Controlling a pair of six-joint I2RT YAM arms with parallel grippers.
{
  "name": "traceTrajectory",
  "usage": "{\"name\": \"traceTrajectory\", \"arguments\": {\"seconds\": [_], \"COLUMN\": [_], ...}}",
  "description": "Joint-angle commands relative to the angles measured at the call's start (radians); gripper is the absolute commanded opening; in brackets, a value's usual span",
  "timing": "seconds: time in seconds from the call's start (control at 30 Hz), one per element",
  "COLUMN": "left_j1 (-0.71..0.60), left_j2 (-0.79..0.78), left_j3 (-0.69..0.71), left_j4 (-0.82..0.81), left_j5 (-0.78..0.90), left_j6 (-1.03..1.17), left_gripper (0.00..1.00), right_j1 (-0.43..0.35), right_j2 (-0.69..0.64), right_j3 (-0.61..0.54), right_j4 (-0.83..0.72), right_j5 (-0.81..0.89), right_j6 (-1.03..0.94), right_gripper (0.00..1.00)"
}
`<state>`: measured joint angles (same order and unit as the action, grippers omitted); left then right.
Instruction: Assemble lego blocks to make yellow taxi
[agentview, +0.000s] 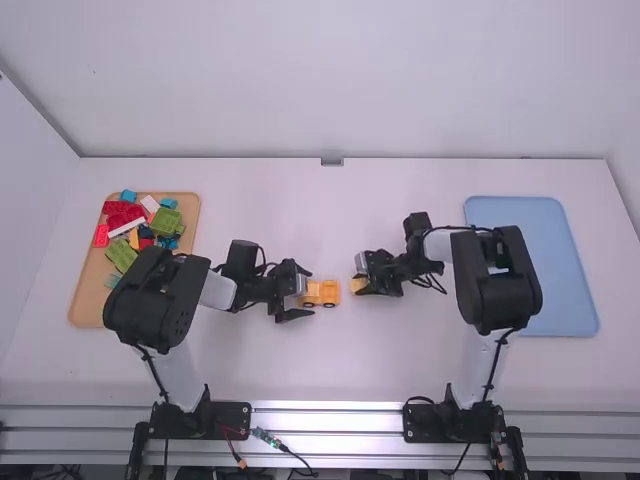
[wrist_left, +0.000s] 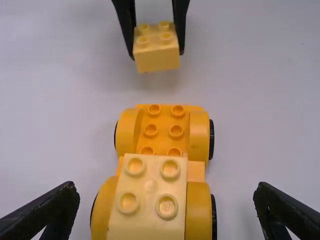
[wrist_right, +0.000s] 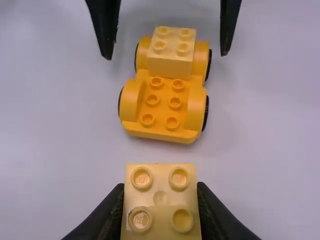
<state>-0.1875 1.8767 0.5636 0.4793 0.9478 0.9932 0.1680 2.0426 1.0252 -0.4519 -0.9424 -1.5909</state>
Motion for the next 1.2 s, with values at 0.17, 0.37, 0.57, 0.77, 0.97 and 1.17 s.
{"name": "traceTrajectory", "arguments": {"seconds": [0.17, 0.37, 0.57, 0.77, 0.97, 1.17], "left_j1": [-0.011, -0.029, -0.069, -0.063, -0.072, -0.074], "left_j2": [0.007, 0.007, 0.008, 0.021, 0.089, 0.09], "left_j3": [0.016, 0.021, 0.022, 0.04, 0.097, 0.111], "left_j4": [0.002, 0.002, -0.008, -0.022, -0.043, -0.071], "left_j5": [0.008, 0.005, 0.004, 0.005, 0.031, 0.006], "left_j6": [0.011, 0.011, 0.075, 0.074, 0.071, 0.071], "left_gripper": [0.93, 0.93, 0.93, 0.92, 0.92, 0.96], "right_j1": [0.026, 0.069, 0.108, 0.114, 0.148, 0.175], "right_j2": [-0.066, -0.112, -0.207, -0.255, -0.255, -0.254], "right_j3": [-0.005, -0.031, -0.147, -0.283, -0.313, -0.312], "right_j4": [0.018, 0.048, 0.208, 0.465, 0.54, 0.559], "right_j5": [-0.004, -0.002, 0.009, -0.015, 0.006, 0.021], "right_j6": [0.148, 0.181, 0.266, 0.393, 0.465, 0.466], "right_gripper": [0.2, 0.2, 0.16, 0.16, 0.16, 0.11]}}
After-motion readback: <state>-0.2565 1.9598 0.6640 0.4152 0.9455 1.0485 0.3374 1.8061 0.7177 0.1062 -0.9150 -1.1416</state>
